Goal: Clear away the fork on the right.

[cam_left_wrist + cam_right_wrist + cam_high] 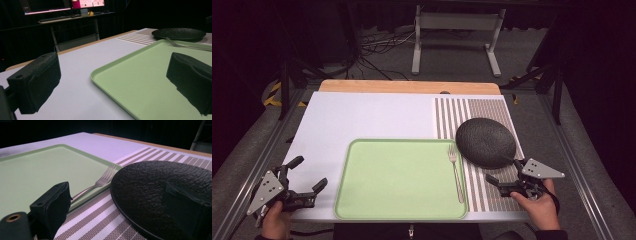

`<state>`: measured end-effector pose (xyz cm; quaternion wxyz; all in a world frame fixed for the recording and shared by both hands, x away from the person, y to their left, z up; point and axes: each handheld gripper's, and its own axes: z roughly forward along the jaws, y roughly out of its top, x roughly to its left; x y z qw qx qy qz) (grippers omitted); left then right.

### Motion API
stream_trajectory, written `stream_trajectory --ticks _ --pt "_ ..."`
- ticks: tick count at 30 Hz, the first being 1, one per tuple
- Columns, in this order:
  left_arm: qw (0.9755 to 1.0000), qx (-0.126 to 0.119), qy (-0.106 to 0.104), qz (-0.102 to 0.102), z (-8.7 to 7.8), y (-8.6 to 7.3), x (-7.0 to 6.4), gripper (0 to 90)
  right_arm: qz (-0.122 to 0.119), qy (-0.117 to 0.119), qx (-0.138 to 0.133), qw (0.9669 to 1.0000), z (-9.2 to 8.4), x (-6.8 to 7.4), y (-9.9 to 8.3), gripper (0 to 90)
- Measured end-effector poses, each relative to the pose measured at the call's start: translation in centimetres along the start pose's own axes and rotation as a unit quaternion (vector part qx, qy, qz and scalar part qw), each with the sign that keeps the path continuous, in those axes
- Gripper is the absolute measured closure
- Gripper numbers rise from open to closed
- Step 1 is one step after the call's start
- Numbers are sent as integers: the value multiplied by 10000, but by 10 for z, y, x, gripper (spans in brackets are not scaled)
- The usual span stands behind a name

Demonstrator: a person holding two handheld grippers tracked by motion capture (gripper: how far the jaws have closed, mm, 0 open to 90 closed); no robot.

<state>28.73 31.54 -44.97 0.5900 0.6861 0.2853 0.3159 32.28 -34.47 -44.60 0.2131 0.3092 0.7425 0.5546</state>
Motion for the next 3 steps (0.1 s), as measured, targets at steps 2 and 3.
stream_trajectory --ticks 2,3 --pt "10000 0 0 -4 0 0 0 0 16 -23 -22 10000 1 0 -1 93" --pt "10000 -9 -5 -3 0 0 0 0 29 -16 -39 10000 1 0 -1 92"
